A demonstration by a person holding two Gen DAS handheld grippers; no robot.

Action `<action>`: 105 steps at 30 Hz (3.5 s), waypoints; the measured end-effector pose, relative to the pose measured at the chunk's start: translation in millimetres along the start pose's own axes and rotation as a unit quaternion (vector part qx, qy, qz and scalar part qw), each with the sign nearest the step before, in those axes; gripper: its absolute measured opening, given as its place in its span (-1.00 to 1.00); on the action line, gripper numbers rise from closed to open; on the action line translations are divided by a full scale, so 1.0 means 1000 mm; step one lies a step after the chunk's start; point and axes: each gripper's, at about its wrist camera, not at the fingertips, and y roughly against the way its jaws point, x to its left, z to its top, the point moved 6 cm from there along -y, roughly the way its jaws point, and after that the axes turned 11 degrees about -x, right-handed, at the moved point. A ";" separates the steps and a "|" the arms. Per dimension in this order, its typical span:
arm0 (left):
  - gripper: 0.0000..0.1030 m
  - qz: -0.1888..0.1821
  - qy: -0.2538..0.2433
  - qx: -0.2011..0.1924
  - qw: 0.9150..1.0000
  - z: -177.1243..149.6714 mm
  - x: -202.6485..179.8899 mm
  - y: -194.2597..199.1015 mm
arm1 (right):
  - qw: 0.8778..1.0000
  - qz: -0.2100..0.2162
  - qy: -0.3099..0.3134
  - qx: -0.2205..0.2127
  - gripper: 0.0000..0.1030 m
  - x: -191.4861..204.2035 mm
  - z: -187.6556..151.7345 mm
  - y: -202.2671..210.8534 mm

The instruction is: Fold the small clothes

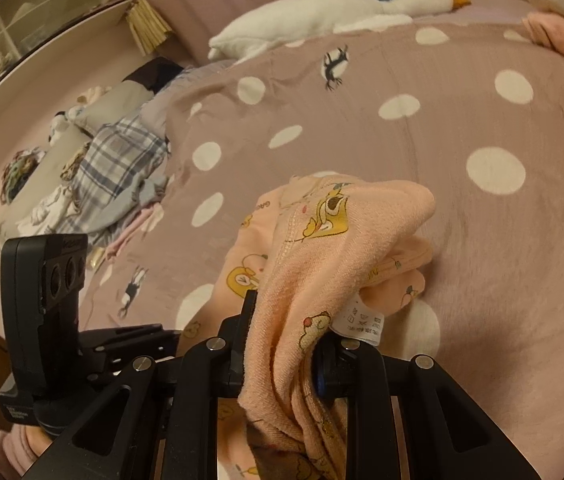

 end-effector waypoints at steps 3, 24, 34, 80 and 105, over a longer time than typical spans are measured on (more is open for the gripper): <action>-0.37 0.001 0.002 0.003 1.000 -0.002 0.004 -0.001 | 1.000 -0.001 -0.009 0.004 -0.53 -0.007 -0.003 0.000; 0.15 0.029 0.008 0.005 1.000 -0.011 0.020 0.001 | 0.995 -0.037 -0.091 0.033 -0.49 -0.051 -0.016 0.001; 0.33 0.047 0.011 0.001 0.999 -0.017 0.027 0.009 | 0.993 -0.053 -0.104 0.032 -0.34 -0.059 -0.020 0.013; 0.40 0.061 0.024 0.001 0.998 -0.028 0.035 0.020 | 0.993 -0.072 -0.092 0.032 -0.33 -0.059 -0.024 0.020; 0.40 0.063 0.023 0.004 0.998 -0.029 0.036 0.021 | 0.993 -0.072 -0.093 0.032 -0.33 -0.058 -0.026 0.024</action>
